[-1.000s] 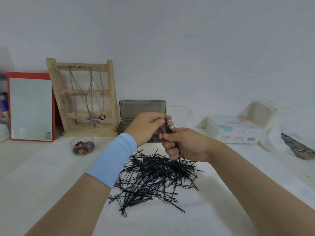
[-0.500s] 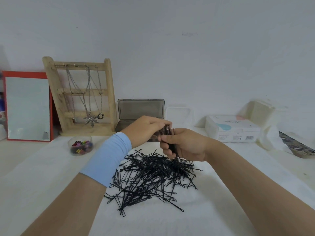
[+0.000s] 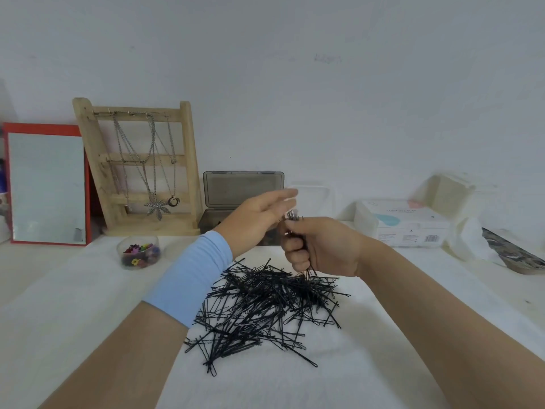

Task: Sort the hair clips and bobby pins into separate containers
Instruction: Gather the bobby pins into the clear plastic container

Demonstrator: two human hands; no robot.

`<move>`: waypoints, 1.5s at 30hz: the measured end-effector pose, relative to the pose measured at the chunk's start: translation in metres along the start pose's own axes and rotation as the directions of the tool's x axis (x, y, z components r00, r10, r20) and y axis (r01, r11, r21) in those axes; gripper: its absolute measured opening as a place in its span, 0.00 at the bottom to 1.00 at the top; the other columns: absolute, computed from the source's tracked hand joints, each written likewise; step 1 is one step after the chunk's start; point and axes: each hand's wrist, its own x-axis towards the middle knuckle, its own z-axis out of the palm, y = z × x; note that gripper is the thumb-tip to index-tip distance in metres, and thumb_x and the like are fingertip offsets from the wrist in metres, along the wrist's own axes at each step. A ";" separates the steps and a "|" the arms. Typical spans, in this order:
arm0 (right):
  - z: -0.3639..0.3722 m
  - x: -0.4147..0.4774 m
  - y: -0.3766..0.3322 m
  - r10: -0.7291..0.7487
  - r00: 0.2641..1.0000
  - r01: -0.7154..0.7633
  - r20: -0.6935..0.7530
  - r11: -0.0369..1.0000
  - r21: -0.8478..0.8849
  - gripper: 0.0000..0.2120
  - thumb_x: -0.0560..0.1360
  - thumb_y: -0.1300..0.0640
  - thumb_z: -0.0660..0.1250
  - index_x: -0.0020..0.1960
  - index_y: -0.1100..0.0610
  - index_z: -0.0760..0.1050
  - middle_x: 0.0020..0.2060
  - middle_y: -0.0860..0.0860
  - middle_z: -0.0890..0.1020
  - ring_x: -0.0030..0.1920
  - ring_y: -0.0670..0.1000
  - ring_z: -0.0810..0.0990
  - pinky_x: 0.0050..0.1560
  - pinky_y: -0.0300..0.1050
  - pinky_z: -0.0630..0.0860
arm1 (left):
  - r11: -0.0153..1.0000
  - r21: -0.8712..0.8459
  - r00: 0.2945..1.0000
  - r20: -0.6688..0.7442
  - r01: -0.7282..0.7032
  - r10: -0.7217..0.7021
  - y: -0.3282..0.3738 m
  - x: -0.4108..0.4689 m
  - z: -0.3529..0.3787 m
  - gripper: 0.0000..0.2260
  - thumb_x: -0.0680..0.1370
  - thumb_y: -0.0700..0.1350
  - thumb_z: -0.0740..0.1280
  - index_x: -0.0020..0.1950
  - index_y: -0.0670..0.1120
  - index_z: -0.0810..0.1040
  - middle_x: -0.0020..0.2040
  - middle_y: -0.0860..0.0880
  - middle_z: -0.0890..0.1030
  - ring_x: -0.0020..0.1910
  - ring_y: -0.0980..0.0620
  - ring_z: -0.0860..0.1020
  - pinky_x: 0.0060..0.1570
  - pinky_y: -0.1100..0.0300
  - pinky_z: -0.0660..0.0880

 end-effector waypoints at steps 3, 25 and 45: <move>-0.004 -0.001 -0.007 -0.074 0.993 0.092 -0.095 0.976 0.200 0.08 0.72 0.64 0.53 0.45 0.54 0.67 0.33 0.50 0.60 0.34 0.51 0.54 0.33 0.42 0.58 | 0.914 -0.352 0.965 -0.089 0.202 -0.248 -0.003 0.006 0.006 0.14 0.82 0.48 0.62 0.66 0.45 0.75 0.65 0.40 0.78 0.62 0.46 0.77 0.66 0.48 0.73; -0.001 0.005 -0.017 -0.417 0.771 0.549 -0.481 0.818 0.172 0.12 0.81 0.72 0.50 0.50 0.57 0.64 0.34 0.53 0.71 0.34 0.52 0.71 0.42 0.47 0.76 | 0.892 0.048 0.879 0.151 0.450 -0.452 0.001 -0.006 0.004 0.16 0.78 0.37 0.68 0.66 0.40 0.76 0.57 0.43 0.83 0.55 0.49 0.83 0.57 0.57 0.78; -0.005 0.003 -0.008 -0.199 0.944 0.183 -0.264 0.979 -0.086 0.13 0.80 0.72 0.52 0.49 0.59 0.71 0.31 0.54 0.71 0.32 0.53 0.69 0.37 0.47 0.69 | 0.990 -0.065 0.982 -0.138 0.125 -0.133 0.015 0.003 -0.004 0.16 0.81 0.37 0.58 0.62 0.55 0.76 0.61 0.51 0.76 0.61 0.55 0.72 0.63 0.57 0.70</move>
